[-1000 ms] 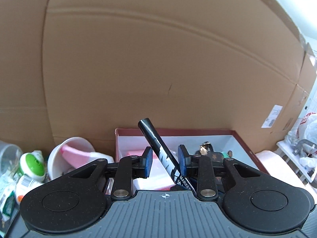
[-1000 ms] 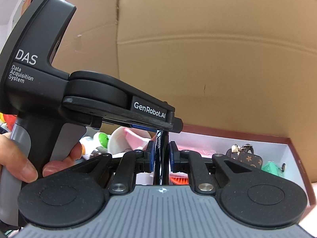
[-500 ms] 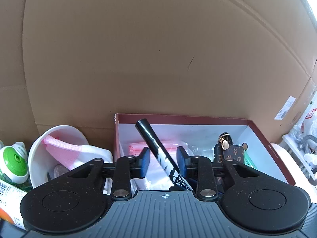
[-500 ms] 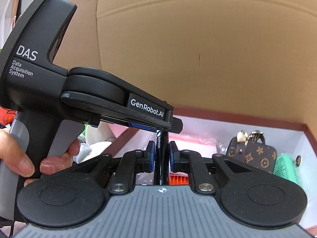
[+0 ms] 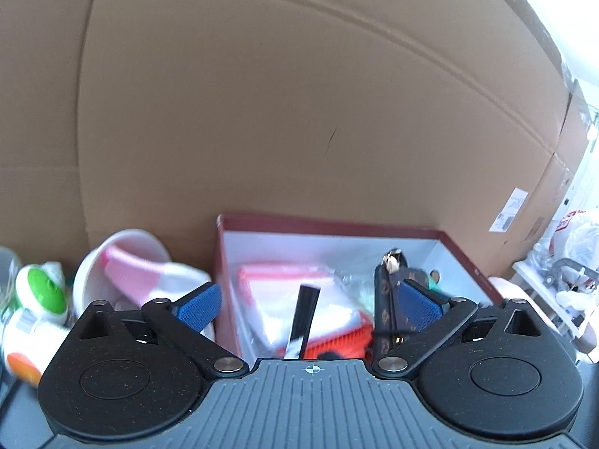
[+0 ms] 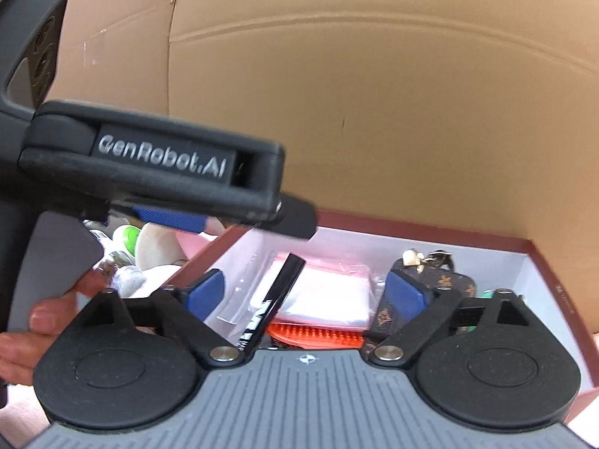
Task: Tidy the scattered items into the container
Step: 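Withdraw the open left gripper from the box back toward the table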
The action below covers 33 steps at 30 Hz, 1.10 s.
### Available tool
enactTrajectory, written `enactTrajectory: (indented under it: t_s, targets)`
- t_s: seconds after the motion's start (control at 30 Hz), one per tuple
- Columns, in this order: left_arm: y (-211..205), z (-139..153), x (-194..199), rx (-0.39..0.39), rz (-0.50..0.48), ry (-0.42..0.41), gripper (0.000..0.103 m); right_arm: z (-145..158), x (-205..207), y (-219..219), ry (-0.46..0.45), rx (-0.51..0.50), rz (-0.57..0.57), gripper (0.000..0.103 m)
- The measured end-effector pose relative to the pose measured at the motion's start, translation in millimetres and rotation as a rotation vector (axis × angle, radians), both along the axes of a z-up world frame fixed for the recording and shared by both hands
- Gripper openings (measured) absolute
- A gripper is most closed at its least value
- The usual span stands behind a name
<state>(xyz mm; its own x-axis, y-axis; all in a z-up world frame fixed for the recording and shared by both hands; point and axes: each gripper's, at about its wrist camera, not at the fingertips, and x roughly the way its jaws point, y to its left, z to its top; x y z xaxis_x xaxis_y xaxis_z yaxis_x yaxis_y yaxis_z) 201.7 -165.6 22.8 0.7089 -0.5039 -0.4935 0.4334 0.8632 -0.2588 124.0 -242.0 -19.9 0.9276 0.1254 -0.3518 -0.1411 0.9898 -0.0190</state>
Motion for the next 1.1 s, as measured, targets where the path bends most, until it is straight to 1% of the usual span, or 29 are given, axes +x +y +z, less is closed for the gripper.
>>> enactTrajectory:
  t_s: [0.07, 0.17, 0.4, 0.6, 0.7, 0.83, 1.0, 1.1]
  targets:
    - [1.1, -2.1, -7.4, 0.002, 0.0, -0.001, 0.103, 10.6, 4.9, -13.6, -0.013, -0.021, -0.01, 0.099]
    - [6.1, -3.7, -16.8, 0.003, -0.007, 0.01, 0.103, 10.9, 4.3, -13.7, -0.015, -0.031, -0.011, 0.101]
    - [8.6, -1.6, -35.0, 0.005, -0.009, 0.015, 0.103, 17.8, -14.9, -11.4, -0.024, -0.034, -0.017, 0.101]
    - [29.6, 5.4, -65.5, -0.015, 0.017, 0.007, 0.103, 25.9, -37.9, -9.5, -0.057, -0.02, -0.002, 0.103]
    - [44.6, 3.5, -82.7, -0.028, 0.043, 0.006, 0.103, 26.8, -50.4, 1.5, -0.074, -0.033, 0.021, 0.103]
    - [70.5, -6.3, -108.1, -0.023, 0.101, 0.007, 0.103, 22.4, -68.6, 23.8, -0.092, -0.063, 0.059, 0.103]
    - [112.8, -24.9, -131.4, -0.033, 0.174, 0.053, 0.103, 7.3, -85.7, 58.7, -0.086, -0.096, 0.125, 0.103]
    - [139.5, -33.6, -137.5, -0.056, 0.227, 0.084, 0.103, 0.5, -89.0, 77.0, -0.055, -0.074, 0.166, 0.103]
